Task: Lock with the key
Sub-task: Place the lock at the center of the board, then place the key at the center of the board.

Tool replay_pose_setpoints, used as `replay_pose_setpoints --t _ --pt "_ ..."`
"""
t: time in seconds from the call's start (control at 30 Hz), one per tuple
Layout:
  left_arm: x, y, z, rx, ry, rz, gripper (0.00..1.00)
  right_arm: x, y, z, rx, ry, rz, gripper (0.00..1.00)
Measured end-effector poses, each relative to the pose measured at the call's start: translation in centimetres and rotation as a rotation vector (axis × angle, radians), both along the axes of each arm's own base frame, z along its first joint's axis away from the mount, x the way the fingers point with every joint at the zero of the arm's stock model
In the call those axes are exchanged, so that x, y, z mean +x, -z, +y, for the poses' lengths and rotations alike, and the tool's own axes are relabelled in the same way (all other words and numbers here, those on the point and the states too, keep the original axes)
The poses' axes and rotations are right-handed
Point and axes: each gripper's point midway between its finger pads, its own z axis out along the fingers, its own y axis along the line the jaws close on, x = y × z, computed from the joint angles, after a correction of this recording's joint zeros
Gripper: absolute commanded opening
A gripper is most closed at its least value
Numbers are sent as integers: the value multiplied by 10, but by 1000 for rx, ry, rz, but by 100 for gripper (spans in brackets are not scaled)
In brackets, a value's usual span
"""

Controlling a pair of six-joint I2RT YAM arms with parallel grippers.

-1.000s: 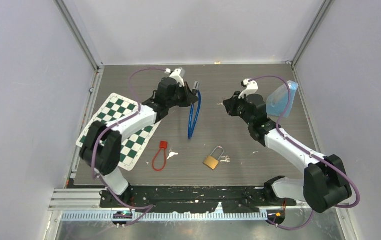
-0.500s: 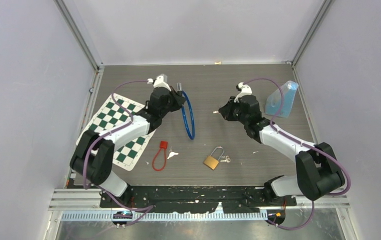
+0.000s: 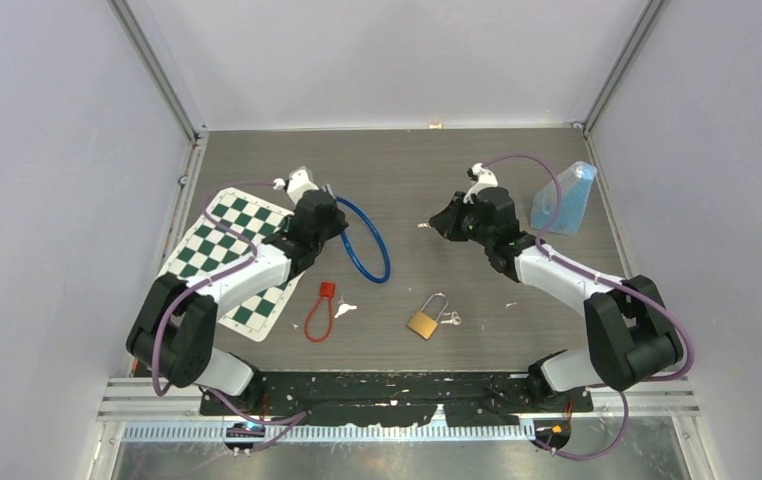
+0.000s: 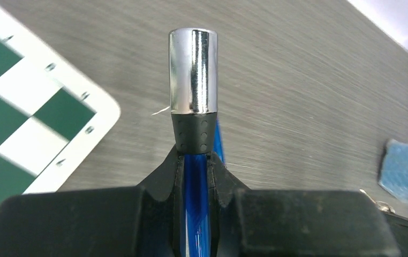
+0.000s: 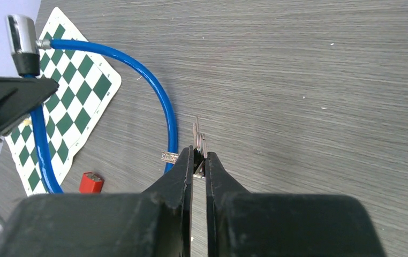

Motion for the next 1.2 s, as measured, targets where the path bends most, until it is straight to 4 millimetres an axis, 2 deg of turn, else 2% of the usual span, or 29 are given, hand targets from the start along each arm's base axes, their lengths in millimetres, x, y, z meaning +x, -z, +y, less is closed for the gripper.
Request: replay_pose_setpoints --t 0.17,0.23,0.3,0.4,0.43,0.53,0.63,0.73,0.77,0.83,0.93,1.03,1.2 --pt "-22 32 31 42 -112 52 12 -2 -2 5 26 -16 6 5" --pt "-26 40 36 68 -117 79 12 -2 -3 7 37 -22 5 5" --pt "-24 40 33 72 -110 81 12 -1 -2 10 49 -30 7 5" --pt "-11 36 15 63 -61 74 13 -2 3 14 55 -43 26 5" --pt "-6 29 3 36 -26 64 14 -2 5 16 56 -47 32 5" --pt "1 40 -34 8 87 107 16 -5 10 24 57 -69 51 5" --pt "1 48 -57 -6 168 135 30 -4 12 34 62 -98 66 5" --pt "-4 54 -61 8 205 154 52 -1 15 45 57 -119 81 6" --pt "-5 55 -61 16 212 155 76 0 17 47 55 -123 87 6" --pt "-5 56 -59 44 221 156 98 2 21 53 49 -132 100 6" --pt "-6 59 -50 88 202 166 100 0 29 59 34 -141 122 6" --pt "-9 55 -39 134 179 169 100 0 37 64 3 -144 139 10" --pt "-13 21 -20 172 145 99 100 6 56 69 -84 -123 157 15"
